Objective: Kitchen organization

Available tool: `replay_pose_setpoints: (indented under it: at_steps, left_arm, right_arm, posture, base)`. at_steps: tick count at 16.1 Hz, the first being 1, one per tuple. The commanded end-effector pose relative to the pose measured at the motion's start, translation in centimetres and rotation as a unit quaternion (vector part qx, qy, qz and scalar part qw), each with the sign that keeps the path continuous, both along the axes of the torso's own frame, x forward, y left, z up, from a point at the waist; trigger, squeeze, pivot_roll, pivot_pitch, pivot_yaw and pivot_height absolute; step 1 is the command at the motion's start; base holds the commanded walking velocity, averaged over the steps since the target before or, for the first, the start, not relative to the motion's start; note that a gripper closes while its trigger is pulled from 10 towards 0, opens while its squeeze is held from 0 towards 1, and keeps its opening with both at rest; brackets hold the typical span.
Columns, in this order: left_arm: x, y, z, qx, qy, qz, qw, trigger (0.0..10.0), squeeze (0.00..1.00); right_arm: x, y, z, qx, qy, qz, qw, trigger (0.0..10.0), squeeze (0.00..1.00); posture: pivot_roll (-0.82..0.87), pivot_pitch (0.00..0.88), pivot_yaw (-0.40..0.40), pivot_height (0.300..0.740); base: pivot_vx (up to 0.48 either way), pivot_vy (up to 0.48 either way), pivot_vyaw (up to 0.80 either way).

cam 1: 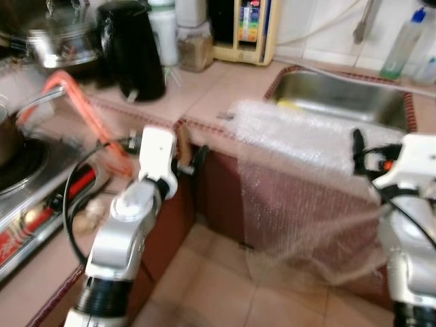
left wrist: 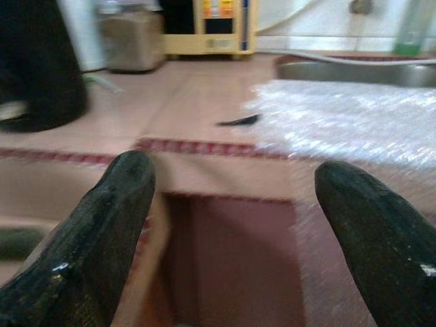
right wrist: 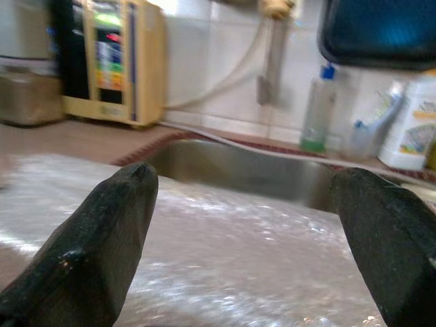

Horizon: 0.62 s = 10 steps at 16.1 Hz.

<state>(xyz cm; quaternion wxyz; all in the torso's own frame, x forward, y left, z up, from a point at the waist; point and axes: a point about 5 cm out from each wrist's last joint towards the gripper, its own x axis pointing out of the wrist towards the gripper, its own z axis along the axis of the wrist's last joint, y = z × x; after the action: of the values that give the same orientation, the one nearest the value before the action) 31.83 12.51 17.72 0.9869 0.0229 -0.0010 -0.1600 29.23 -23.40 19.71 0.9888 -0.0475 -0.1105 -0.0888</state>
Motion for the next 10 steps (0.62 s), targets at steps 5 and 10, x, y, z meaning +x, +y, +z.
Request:
replay_pose_setpoints:
  at_steps: [5, 10]
  left_arm:
    - [0.5, 0.1, -0.8, -0.014, 0.004, 0.012, 1.0, 10.0, 0.0]
    - [-0.2, -0.4, -2.2, -0.035, 0.013, 0.02, 0.999, 10.0, 0.0]
  right_arm:
    - [0.7, 1.6, 0.1, 0.007, -0.005, 0.021, 1.0, 10.0, 0.0]
    - [0.4, 1.7, -1.0, 0.007, 0.019, 0.03, 0.999, 10.0, 0.0]
  posture:
    - [0.01, 0.052, -0.013, 0.74]
    - [0.0, 0.065, -0.045, 0.74]
  base:
    - [-0.049, 0.0, 0.0]
    - [0.0, 0.0, 0.0]
